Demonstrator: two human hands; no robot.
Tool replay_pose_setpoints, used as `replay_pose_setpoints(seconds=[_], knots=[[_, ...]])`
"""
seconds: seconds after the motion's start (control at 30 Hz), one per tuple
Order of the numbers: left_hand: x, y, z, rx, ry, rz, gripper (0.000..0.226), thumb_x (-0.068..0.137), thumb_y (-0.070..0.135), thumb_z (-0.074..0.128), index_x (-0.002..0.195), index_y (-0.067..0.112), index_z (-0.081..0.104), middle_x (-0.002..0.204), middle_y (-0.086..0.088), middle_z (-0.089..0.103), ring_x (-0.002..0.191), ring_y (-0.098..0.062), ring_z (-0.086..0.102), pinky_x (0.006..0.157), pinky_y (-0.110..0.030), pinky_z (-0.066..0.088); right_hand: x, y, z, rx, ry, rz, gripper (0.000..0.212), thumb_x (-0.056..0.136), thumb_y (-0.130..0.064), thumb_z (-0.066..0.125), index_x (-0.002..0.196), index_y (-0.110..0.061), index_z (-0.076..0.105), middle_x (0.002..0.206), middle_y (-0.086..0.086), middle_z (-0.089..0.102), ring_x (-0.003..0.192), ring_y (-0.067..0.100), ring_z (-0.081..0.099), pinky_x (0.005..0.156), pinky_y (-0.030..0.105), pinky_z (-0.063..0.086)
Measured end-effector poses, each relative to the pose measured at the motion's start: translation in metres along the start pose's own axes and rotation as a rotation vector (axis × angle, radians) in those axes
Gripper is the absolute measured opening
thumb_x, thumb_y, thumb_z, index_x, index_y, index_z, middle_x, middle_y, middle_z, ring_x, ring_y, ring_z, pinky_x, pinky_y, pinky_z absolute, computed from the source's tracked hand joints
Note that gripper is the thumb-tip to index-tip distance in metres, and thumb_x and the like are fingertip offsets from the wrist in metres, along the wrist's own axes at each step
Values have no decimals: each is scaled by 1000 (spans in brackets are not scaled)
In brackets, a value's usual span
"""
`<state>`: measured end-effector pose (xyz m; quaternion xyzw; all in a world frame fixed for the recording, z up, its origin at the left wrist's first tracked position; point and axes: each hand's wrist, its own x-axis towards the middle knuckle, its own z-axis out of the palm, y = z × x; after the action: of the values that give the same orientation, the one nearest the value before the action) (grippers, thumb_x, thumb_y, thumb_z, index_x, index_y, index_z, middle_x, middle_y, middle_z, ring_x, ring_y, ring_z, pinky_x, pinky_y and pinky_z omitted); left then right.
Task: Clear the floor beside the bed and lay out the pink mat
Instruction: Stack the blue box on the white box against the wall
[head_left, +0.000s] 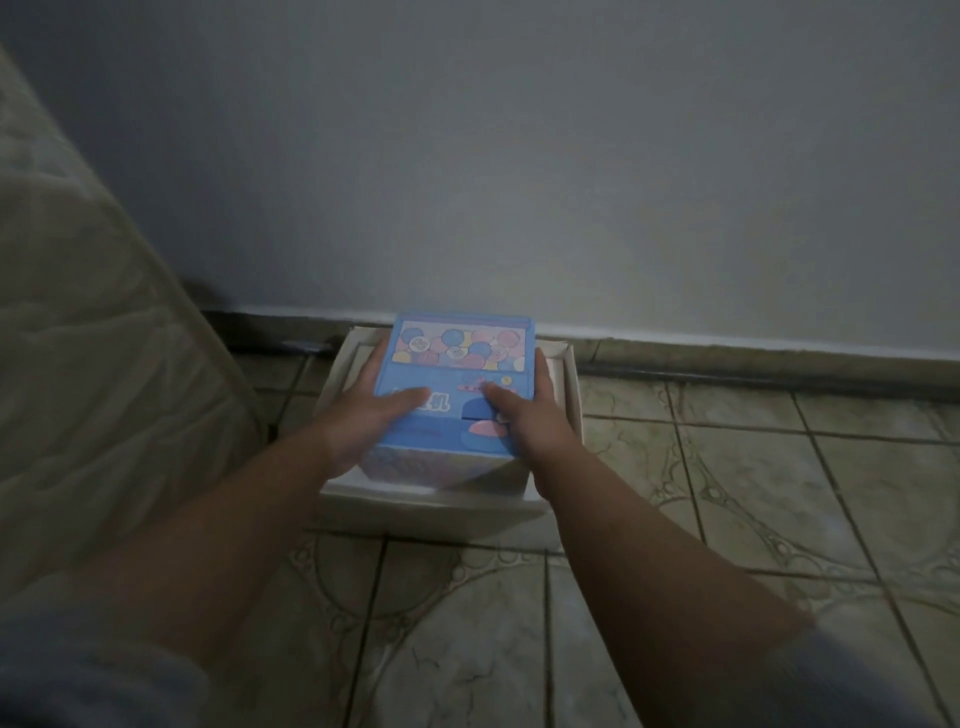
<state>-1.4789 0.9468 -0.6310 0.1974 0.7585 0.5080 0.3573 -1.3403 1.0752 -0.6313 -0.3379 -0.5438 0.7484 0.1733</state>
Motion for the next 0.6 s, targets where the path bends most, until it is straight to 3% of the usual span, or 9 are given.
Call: replay_pose_setpoints(seconds=[0.1,0.17,0.23,0.27,0.33,0.4,0.5,0.6], knots=[[0,6,-2,22,12,-4,61,83,23,69,132,40,38,111,4,64,94,-21,66,72,-36,56,-7,-6,-3,38,-1,6,62,88,-12,62,140,-25,32,135,9,53,105,27,63,65,30,58],[-3,18,-1,18,39,-44,48,83,19,68,126,27,49,114,-8,65,88,-25,67,73,-39,55,-22,-16,-15,-44,83,11,67,87,-26,63,144,-33,28,140,-4,43,119,20,52,80,25,51],[-13,37,7,62,165,-41,33,87,17,63,117,23,52,116,-15,63,78,-20,65,64,-32,51,-45,-28,-40,-180,221,-1,70,86,-36,63,145,-38,26,146,-2,41,130,18,42,96,25,37],[-20,48,16,119,222,-25,34,89,20,62,121,23,52,121,-16,61,82,-21,64,67,-32,51,-62,-35,-56,-230,269,4,68,86,-36,62,145,-37,28,148,-1,40,133,17,39,99,24,33],[-41,78,44,295,264,-7,50,88,26,62,135,25,45,135,-10,51,110,-24,57,86,-35,51,-101,-48,-89,-307,323,51,64,88,-35,60,145,-33,30,150,0,38,136,17,35,108,28,30],[-70,116,83,308,187,-6,58,88,23,62,141,25,38,139,-5,45,120,-21,49,85,-29,53,-152,-63,-121,-410,358,136,58,91,-32,56,144,-24,34,150,5,37,137,19,35,112,30,27],[-122,182,152,367,-17,19,53,90,20,59,139,20,42,142,-7,48,122,-25,50,91,-32,44,-237,-98,-165,-579,444,279,44,95,-29,50,135,-13,47,140,11,48,126,22,47,99,24,33],[-188,270,219,498,-189,170,50,88,20,60,136,15,46,140,-9,51,123,-25,51,100,-31,39,-322,-169,-205,-652,542,348,35,95,-29,47,124,-11,56,125,11,61,114,24,56,86,24,38]])
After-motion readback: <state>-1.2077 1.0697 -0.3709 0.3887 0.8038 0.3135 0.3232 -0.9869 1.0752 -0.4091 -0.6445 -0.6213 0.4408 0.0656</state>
